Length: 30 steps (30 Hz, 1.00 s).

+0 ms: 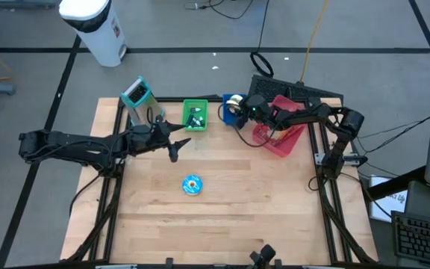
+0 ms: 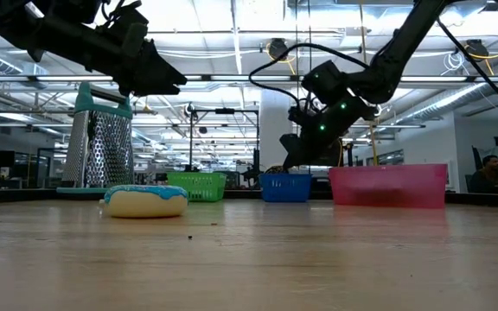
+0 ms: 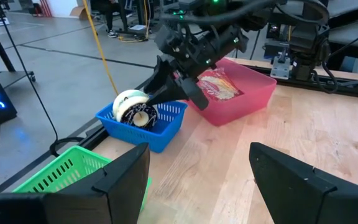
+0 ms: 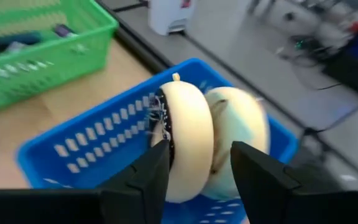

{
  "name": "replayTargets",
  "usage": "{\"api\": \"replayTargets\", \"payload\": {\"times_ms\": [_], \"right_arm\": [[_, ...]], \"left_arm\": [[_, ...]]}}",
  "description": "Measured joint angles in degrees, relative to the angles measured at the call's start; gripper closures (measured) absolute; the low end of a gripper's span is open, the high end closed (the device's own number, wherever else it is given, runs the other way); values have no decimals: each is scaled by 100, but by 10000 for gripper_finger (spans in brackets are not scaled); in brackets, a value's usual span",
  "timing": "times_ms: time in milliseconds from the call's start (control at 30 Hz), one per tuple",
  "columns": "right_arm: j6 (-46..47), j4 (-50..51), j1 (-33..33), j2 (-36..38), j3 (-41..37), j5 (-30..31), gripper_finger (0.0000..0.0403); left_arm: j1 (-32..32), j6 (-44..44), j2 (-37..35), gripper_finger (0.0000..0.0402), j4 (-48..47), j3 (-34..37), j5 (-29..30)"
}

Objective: Pick & Place Food Item
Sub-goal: Put the black donut into the blue bin, then put the blue donut into the blue bin

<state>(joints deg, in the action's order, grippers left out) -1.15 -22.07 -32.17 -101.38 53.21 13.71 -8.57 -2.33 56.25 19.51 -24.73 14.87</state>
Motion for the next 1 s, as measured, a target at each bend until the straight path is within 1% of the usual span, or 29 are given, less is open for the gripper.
{"api": "replayTargets", "payload": {"times_ms": [67,167,667,867,933,1000], "right_arm": [[-197,1,77,0,0,334,245],[-367,-29,164,0,0,581,243],[-428,-128,197,1,0,575,242],[-401,-50,299,325,-4,573,247],[-398,-22,418,502,-7,555,247],[-432,-40,564,690,-7,553,247]], "left_arm": [[0,-2,0,124,1,0,0],[-1,-3,0,124,1,0,0],[-3,-15,0,123,-1,0,0],[-1,-139,0,123,-96,0,-4],[1,-282,0,123,-220,0,-263],[9,-423,0,124,-436,0,-838]]}}
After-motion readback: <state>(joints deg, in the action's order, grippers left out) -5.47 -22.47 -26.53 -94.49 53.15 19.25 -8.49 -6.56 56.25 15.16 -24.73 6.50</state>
